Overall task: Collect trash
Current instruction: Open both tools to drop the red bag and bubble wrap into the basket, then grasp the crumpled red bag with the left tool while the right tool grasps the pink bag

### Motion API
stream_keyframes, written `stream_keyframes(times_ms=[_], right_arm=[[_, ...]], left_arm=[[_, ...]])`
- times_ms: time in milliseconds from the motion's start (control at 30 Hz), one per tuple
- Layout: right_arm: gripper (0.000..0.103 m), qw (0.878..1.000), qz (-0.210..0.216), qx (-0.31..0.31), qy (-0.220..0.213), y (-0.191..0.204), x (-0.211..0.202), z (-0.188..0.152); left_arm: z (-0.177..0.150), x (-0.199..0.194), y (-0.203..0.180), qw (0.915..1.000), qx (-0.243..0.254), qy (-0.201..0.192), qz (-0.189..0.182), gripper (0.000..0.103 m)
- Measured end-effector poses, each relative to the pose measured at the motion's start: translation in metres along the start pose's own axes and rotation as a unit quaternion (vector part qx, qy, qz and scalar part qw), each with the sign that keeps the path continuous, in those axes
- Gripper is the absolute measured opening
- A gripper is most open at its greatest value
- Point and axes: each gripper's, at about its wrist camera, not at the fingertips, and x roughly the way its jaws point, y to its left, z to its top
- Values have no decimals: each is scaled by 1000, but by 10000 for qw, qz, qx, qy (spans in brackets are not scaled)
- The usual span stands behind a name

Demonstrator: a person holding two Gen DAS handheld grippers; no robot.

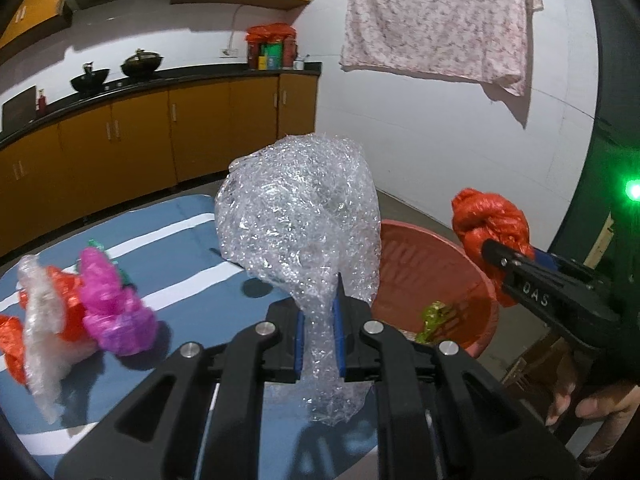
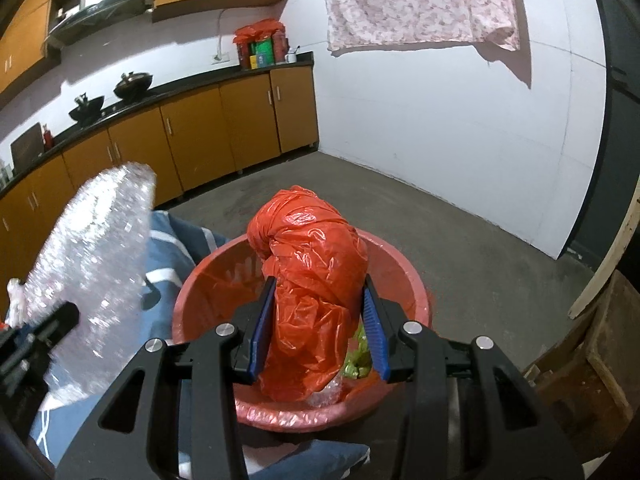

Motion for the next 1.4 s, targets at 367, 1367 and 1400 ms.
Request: stream_keyframes(times_ms=[367, 1367, 1400], right_arm=[[46, 9982, 260, 525, -148, -23, 20, 21], [94, 9972, 650, -375, -24, 60, -11, -23], [94, 9964, 724, -446, -5, 68, -12, -26]], left_arm=[[16, 49, -29, 9994, 170, 126, -275, 32], [-42, -83, 107, 9843, -667, -174, 1628, 86], [-45, -89, 114, 9827, -730, -181, 1693, 86]])
